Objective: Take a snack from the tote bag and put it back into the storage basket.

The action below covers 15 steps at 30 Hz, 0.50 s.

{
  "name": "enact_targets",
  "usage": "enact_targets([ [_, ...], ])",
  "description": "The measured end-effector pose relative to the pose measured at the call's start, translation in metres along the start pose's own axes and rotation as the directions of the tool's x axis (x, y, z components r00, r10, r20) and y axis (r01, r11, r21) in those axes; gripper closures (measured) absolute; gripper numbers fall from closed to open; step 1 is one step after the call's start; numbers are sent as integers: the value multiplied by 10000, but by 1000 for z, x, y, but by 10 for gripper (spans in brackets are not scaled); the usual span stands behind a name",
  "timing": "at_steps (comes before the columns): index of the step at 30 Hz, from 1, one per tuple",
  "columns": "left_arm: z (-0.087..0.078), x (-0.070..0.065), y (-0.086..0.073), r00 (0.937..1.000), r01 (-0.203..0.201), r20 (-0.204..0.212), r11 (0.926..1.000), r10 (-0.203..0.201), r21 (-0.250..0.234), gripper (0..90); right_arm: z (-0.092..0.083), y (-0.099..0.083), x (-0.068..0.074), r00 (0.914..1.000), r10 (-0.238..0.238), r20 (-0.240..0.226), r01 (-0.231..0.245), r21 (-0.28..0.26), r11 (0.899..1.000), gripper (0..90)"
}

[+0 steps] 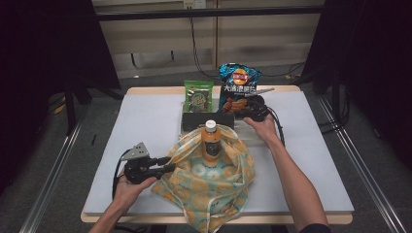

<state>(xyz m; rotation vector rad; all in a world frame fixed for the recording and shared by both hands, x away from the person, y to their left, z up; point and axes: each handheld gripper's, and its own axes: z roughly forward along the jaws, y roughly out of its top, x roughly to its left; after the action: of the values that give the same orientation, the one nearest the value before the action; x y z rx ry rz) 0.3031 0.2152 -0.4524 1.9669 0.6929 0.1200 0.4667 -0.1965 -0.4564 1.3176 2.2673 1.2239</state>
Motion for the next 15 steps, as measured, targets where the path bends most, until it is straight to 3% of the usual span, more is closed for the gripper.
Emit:
enact_targets([
  [9, 1, 1, -1, 10000, 77, 40, 10000, -76, -16, 623, 5, 1, -2, 10000, 21, -86, -21, -58, 10000, 900],
  [15, 0, 2, -2, 10000, 39, -1, 10000, -39, 5, 618, -3, 0, -4, 10000, 20, 30, -19, -169, 9999, 802],
])
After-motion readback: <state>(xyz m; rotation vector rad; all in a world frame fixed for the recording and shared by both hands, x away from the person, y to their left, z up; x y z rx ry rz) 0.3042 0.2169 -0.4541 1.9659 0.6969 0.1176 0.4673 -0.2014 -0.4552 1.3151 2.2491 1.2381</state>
